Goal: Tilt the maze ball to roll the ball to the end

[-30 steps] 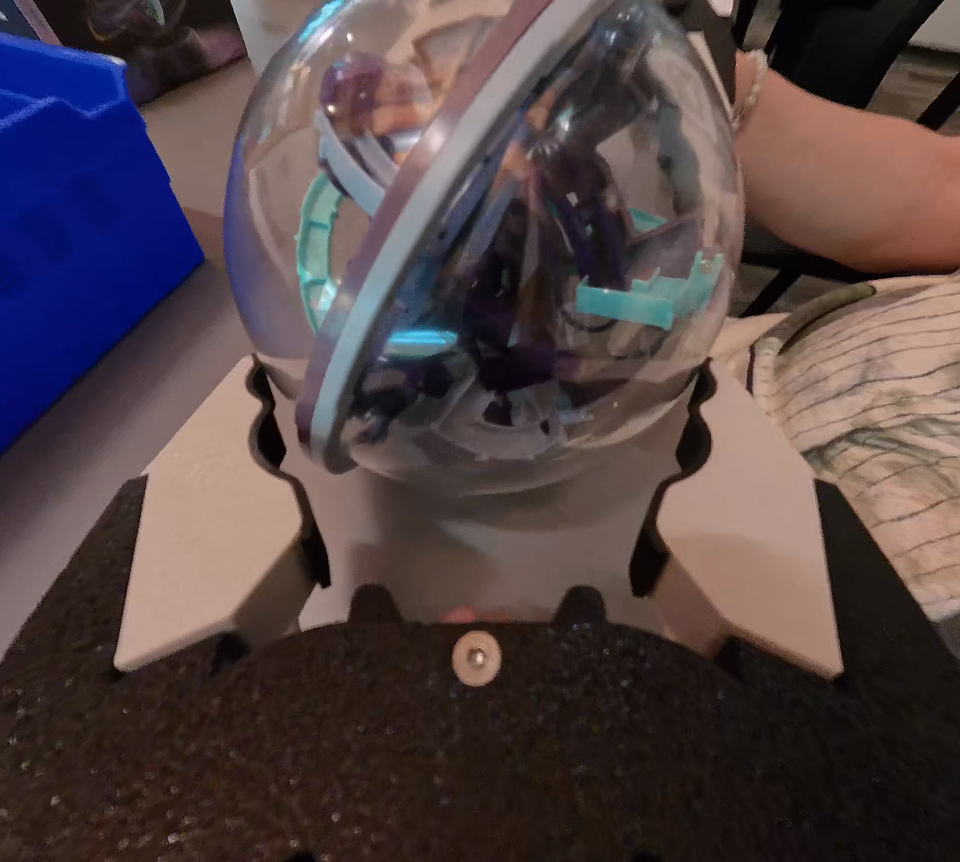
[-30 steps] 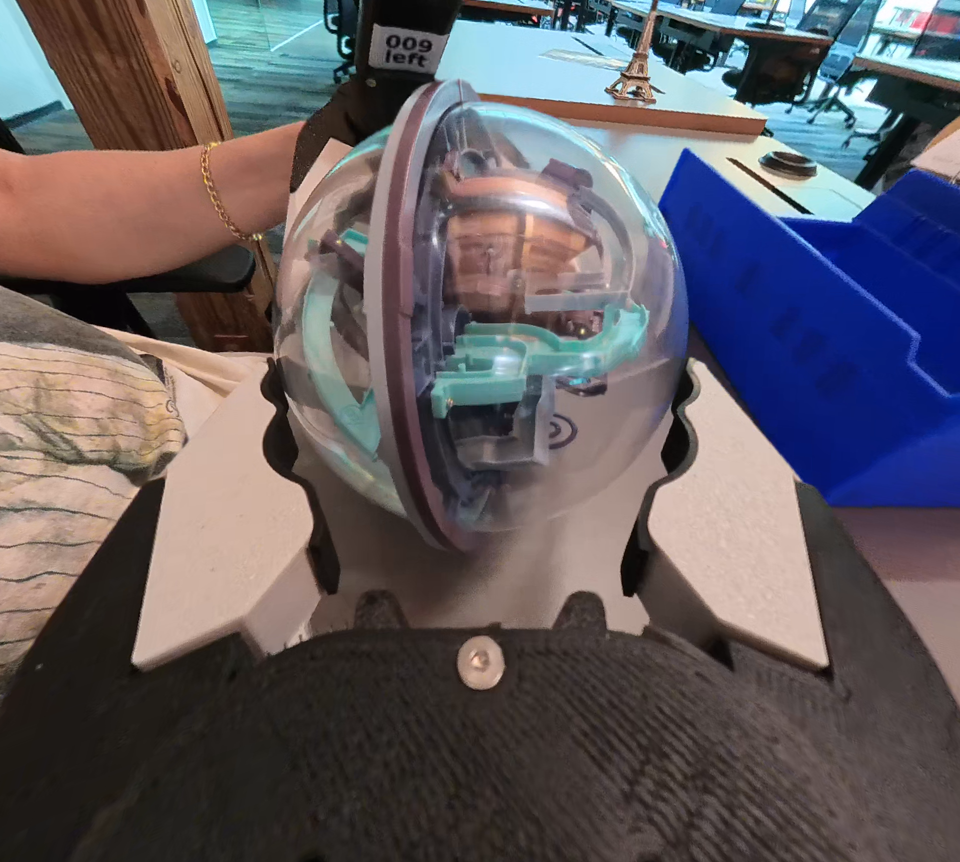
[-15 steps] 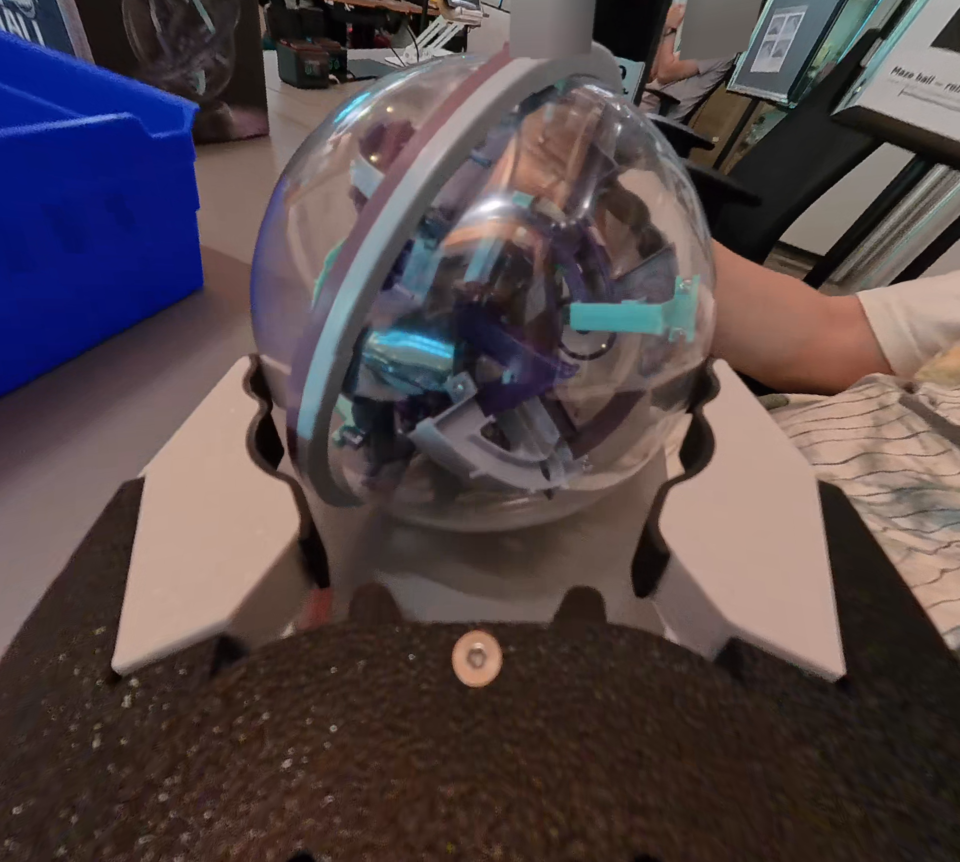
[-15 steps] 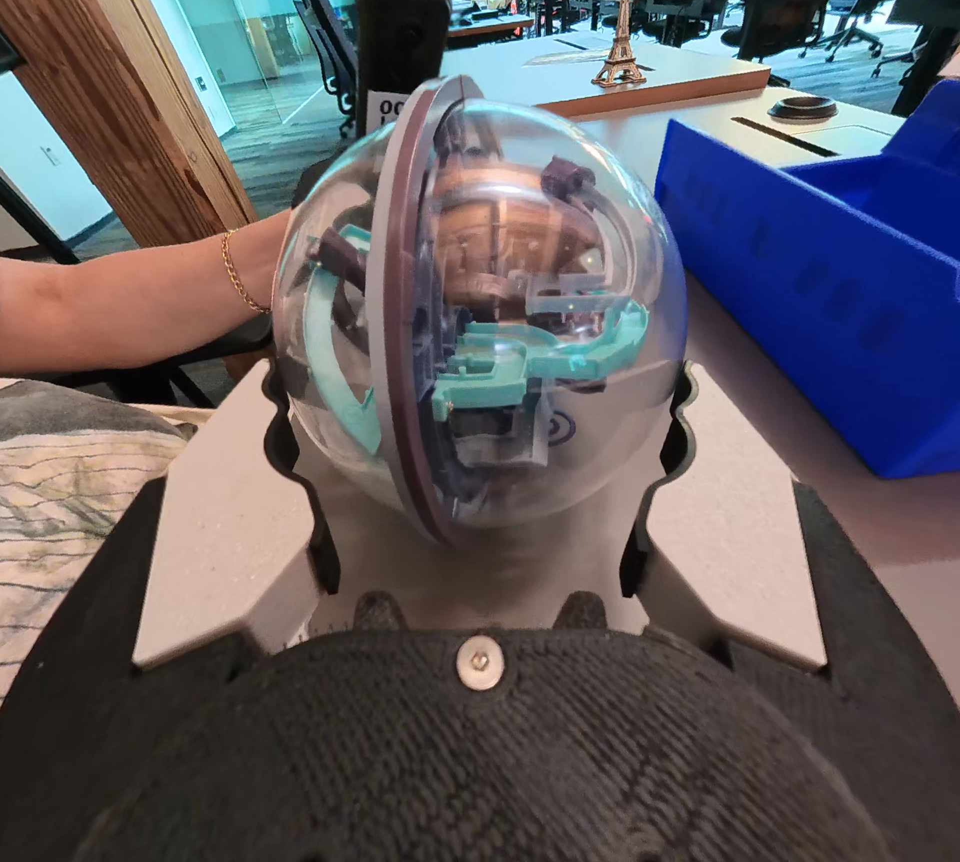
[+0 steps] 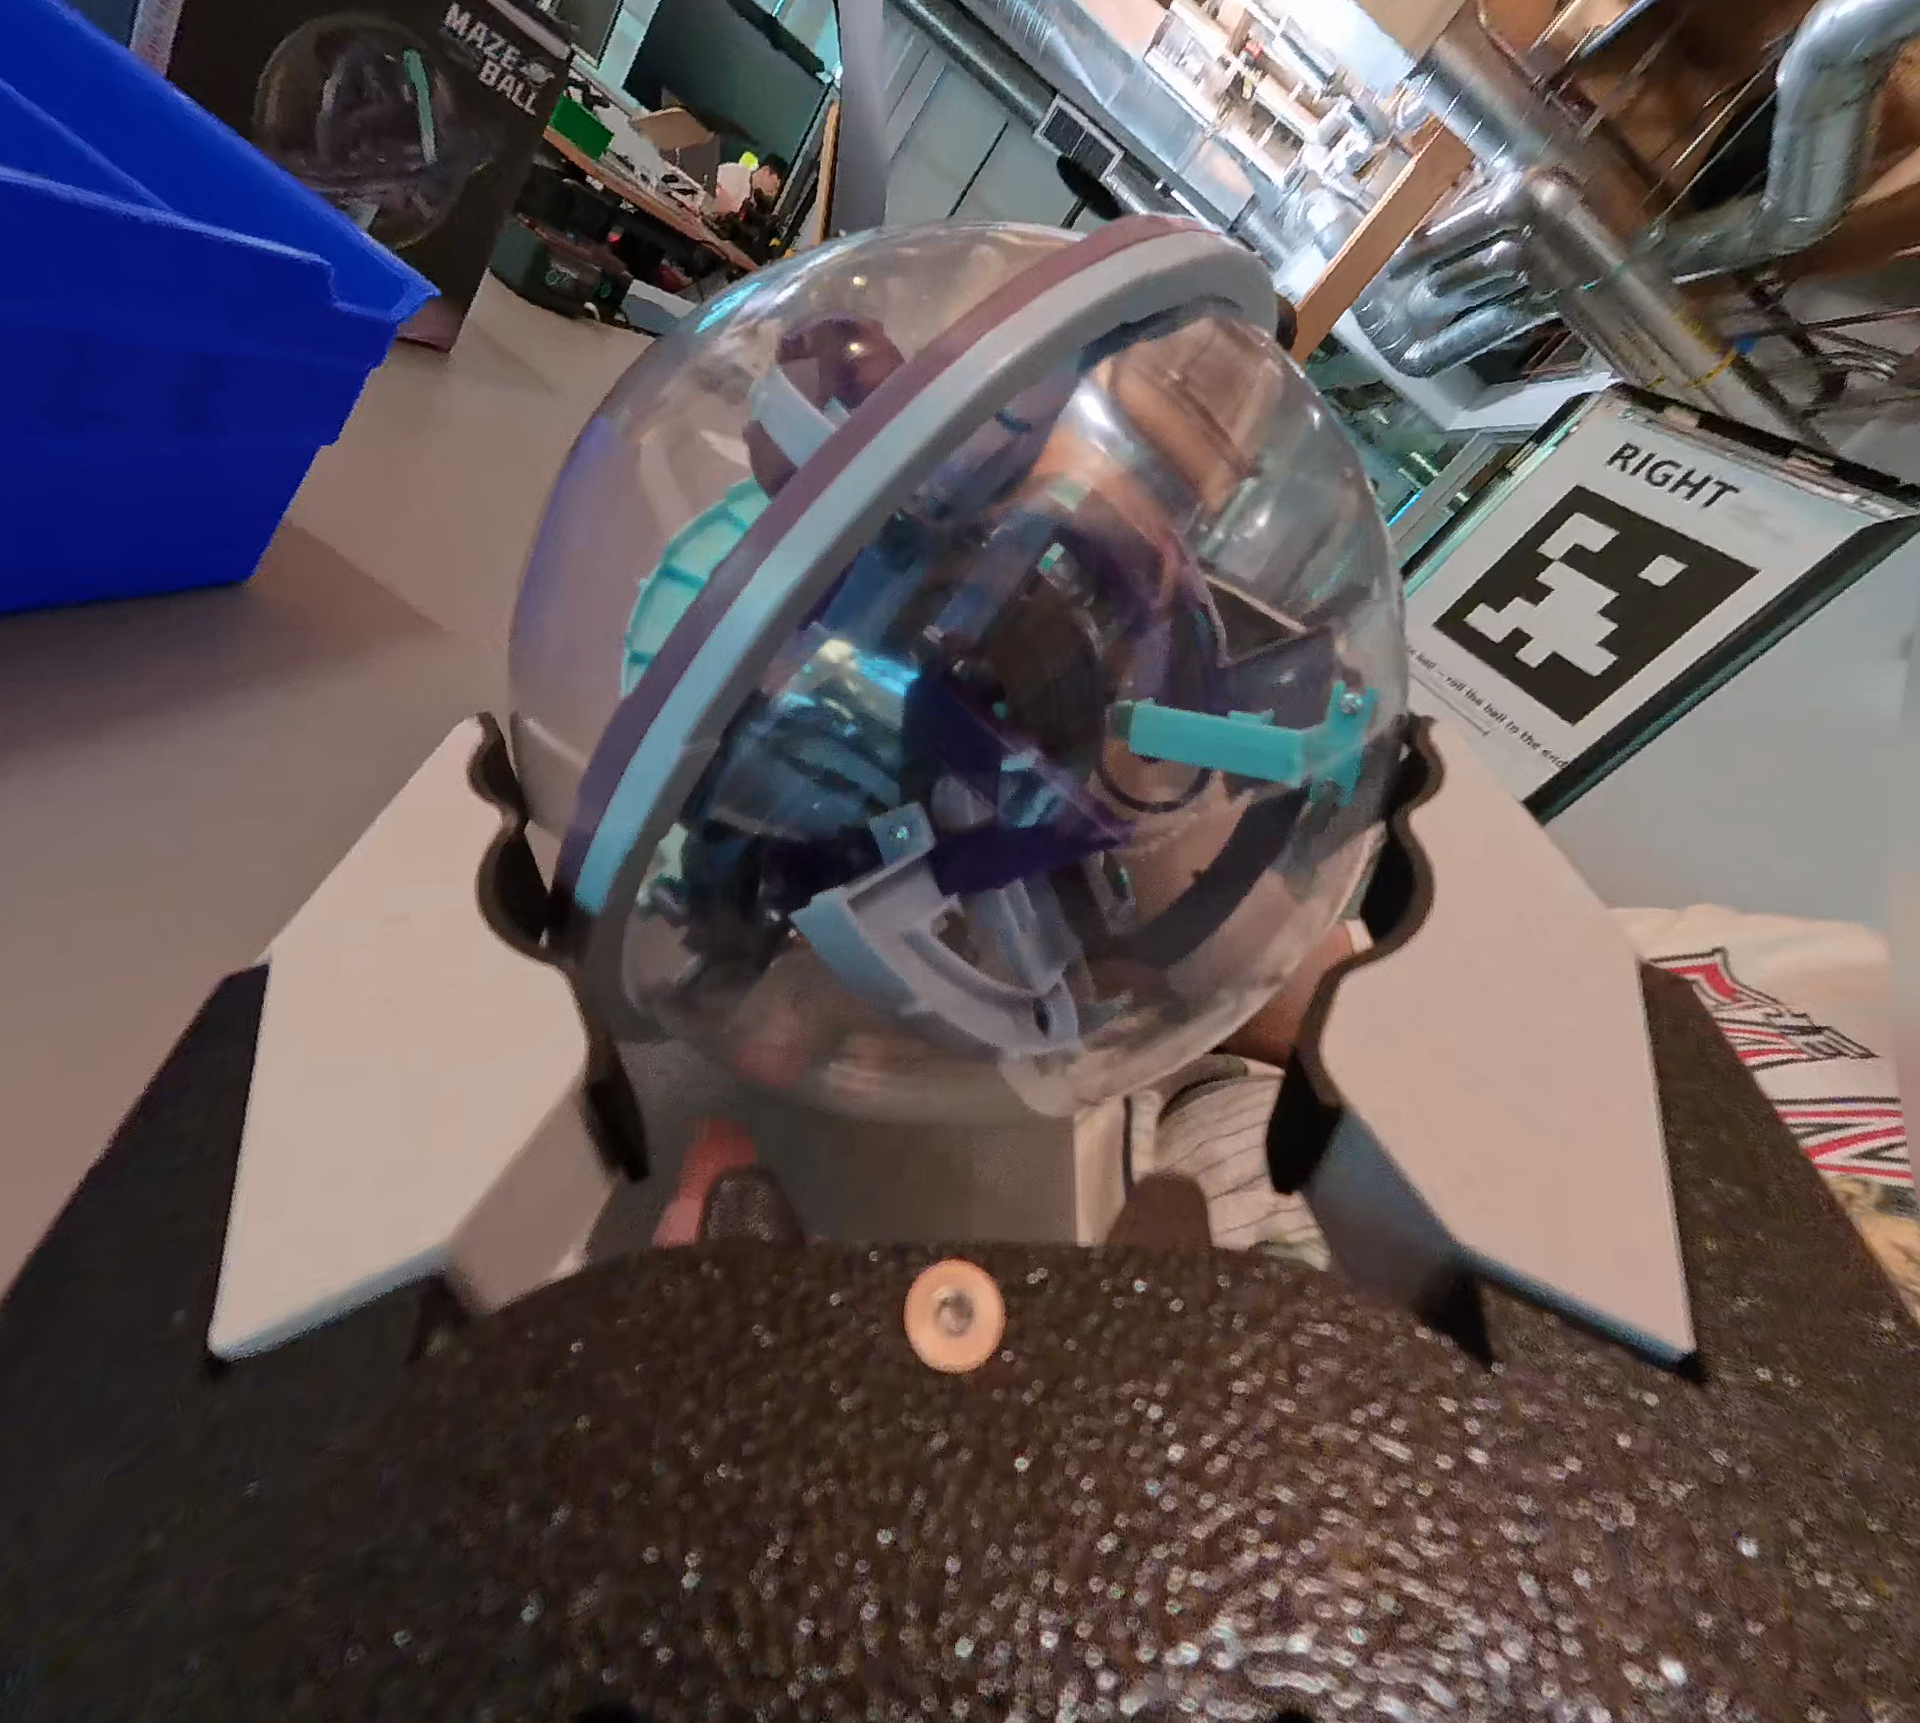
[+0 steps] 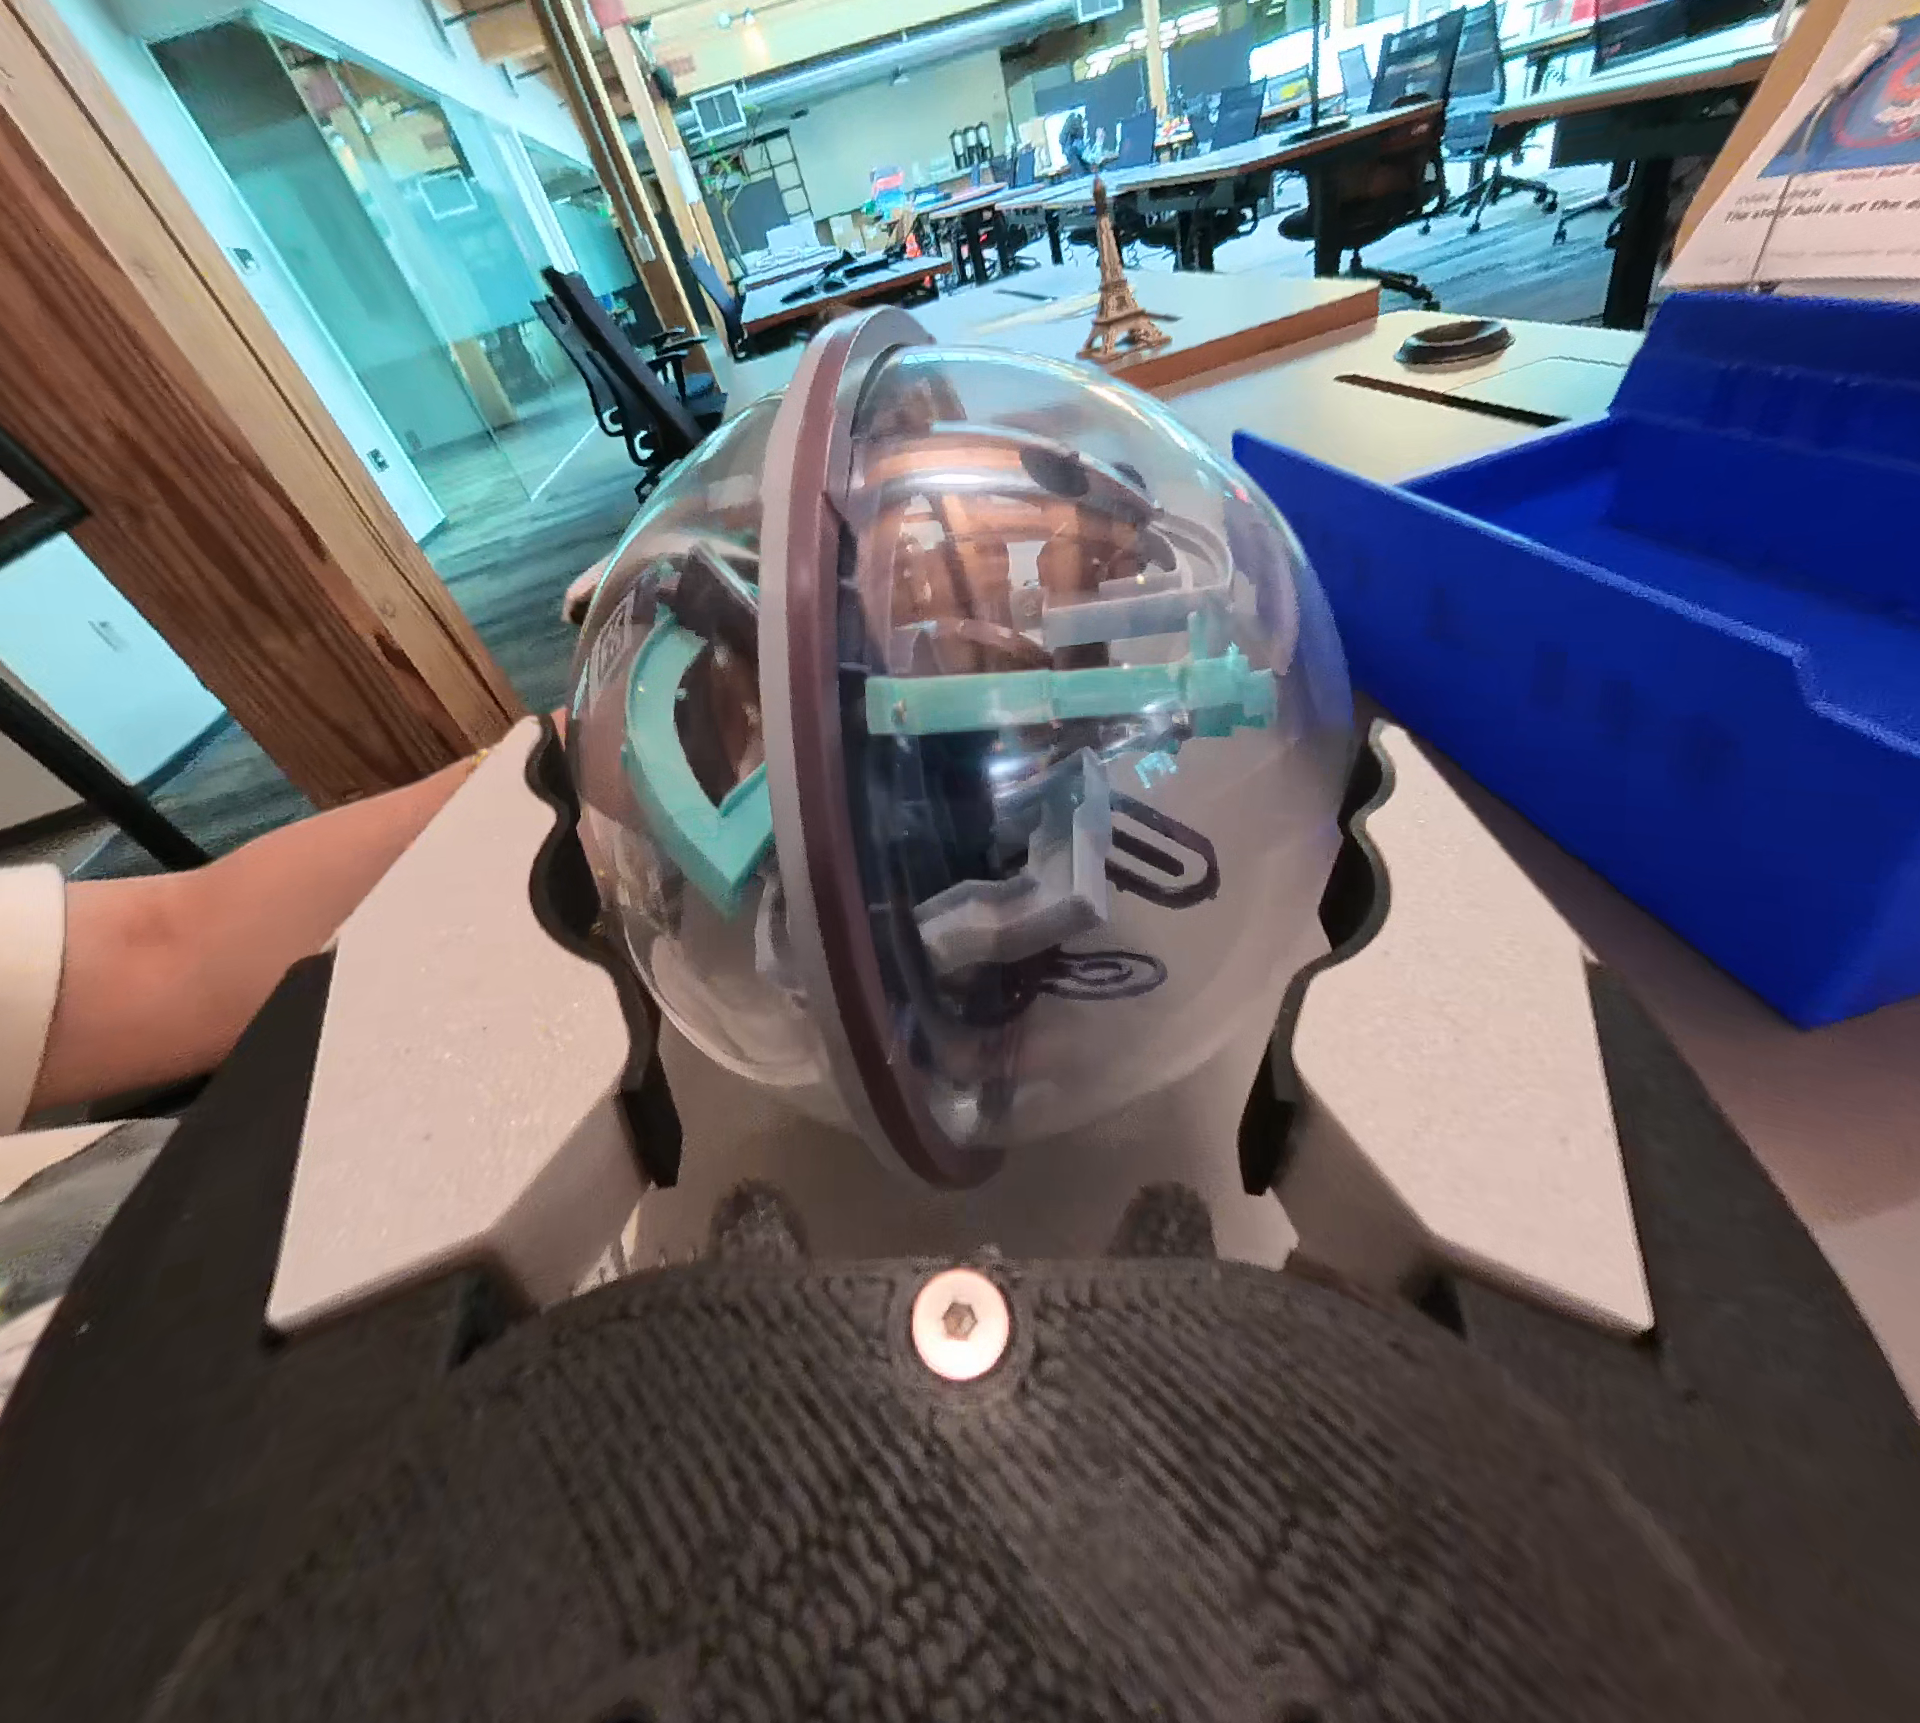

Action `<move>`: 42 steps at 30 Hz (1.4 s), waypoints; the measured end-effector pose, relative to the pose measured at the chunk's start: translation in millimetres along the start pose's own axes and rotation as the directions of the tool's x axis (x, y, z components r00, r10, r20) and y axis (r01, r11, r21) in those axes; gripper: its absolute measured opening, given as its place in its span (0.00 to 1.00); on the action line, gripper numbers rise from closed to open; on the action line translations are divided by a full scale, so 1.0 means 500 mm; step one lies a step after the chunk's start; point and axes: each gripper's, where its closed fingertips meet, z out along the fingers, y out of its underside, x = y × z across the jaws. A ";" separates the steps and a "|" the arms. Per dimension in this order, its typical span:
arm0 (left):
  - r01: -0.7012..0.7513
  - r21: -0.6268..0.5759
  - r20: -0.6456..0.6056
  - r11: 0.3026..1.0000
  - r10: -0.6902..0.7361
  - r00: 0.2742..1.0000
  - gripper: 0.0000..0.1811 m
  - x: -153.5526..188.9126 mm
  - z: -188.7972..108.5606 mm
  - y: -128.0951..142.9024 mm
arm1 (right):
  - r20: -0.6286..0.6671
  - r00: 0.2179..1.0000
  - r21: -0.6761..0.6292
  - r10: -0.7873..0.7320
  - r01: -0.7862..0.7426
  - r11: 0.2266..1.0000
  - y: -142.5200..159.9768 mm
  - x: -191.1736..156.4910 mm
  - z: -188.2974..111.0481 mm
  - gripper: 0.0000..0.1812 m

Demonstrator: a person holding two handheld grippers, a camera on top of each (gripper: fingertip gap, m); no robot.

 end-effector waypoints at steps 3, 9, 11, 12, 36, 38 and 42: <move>0.015 0.006 -0.023 1.000 -0.015 1.000 0.86 0.022 0.003 -0.011 | -0.011 1.000 0.029 -0.002 0.003 1.000 -0.026 -0.014 -0.004 0.78; 0.046 0.054 -0.094 0.997 -0.041 0.995 0.86 0.081 0.013 -0.042 | -0.051 0.998 0.144 -0.024 0.031 0.989 -0.098 -0.054 -0.018 0.78; 0.064 0.054 -0.130 0.996 -0.057 0.990 0.86 0.103 0.019 -0.045 | -0.061 0.998 0.200 -0.036 0.047 0.979 -0.126 -0.070 -0.025 0.78; 0.078 0.045 -0.150 0.996 -0.070 0.986 0.86 0.115 0.024 -0.043 | -0.064 0.997 0.230 -0.039 0.053 0.972 -0.140 -0.078 -0.030 0.78; 0.065 0.459 -0.273 0.886 0.071 0.960 0.87 0.249 0.011 -0.158 | -0.135 0.983 0.365 -0.125 0.166 0.916 -0.239 -0.200 -0.080 0.68; 0.103 0.453 -0.303 0.886 0.044 0.952 0.87 0.249 0.012 -0.157 | -0.160 0.975 0.352 -0.152 0.200 0.914 -0.240 -0.205 -0.081 0.67; 0.178 0.445 -0.352 0.878 -0.012 0.936 0.87 0.244 0.011 -0.157 | -0.207 0.959 0.335 -0.191 0.253 0.908 -0.241 -0.212 -0.083 0.64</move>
